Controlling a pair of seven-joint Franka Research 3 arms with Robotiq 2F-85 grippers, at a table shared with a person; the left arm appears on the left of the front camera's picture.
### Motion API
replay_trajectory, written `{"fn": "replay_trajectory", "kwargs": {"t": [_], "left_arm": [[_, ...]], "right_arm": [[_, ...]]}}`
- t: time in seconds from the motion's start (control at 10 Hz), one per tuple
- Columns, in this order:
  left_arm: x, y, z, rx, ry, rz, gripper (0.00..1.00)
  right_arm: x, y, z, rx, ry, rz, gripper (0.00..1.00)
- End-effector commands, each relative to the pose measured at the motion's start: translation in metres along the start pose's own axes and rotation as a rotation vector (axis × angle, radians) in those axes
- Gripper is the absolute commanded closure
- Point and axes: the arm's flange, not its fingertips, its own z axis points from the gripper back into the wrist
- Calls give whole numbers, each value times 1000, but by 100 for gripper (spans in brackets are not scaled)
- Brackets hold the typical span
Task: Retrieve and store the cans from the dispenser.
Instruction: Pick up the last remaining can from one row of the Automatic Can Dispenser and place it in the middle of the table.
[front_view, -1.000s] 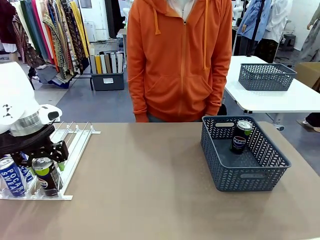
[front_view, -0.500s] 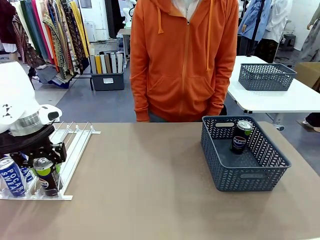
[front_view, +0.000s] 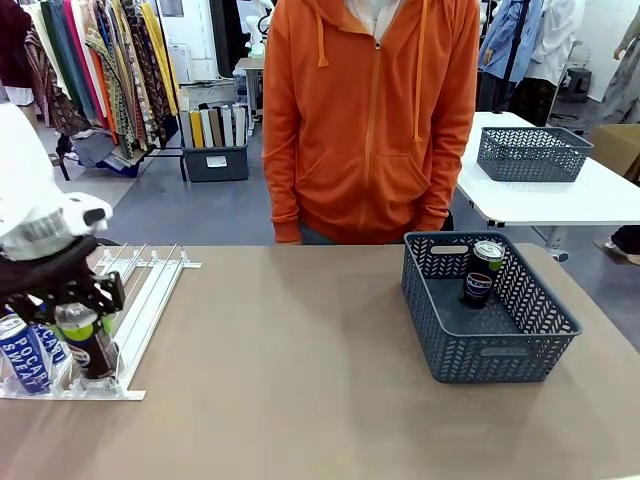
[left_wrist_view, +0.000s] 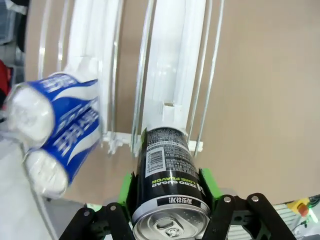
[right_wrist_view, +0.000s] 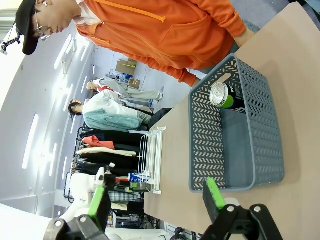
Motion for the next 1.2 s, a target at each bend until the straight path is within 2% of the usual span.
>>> {"fn": "replay_trajectory", "kwargs": {"t": [0.0, 0.2, 0.3, 0.4, 0.5, 0.6, 0.8, 1.0, 1.1], "left_arm": [[-56, 21, 68, -44, -104, 0, 100], [-73, 23, 132, -90, -95, -31, 100], [-76, 21, 149, -106, -128, -32, 100], [-75, 19, 158, -153, -117, 3, 100], [-75, 16, 155, -233, -98, -40, 100], [-90, 23, 157, -94, -128, -12, 100], [-90, 23, 157, -94, -128, -12, 100], [-86, 13, 154, -170, -135, 20, 100], [-82, -10, 154, -166, -150, -1, 100]], "right_arm": [[3, 3, -1, 22, -15, 1, 0], [3, 3, -1, 22, -15, 1, 0], [3, 3, -1, 22, -15, 1, 0], [3, 3, -1, 22, -15, 1, 0], [3, 3, -1, 22, -15, 1, 0], [3, 3, -1, 22, -15, 1, 0], [3, 3, -1, 22, -15, 1, 0], [3, 3, -1, 22, -15, 1, 0], [3, 3, -1, 22, -15, 1, 0]]}}
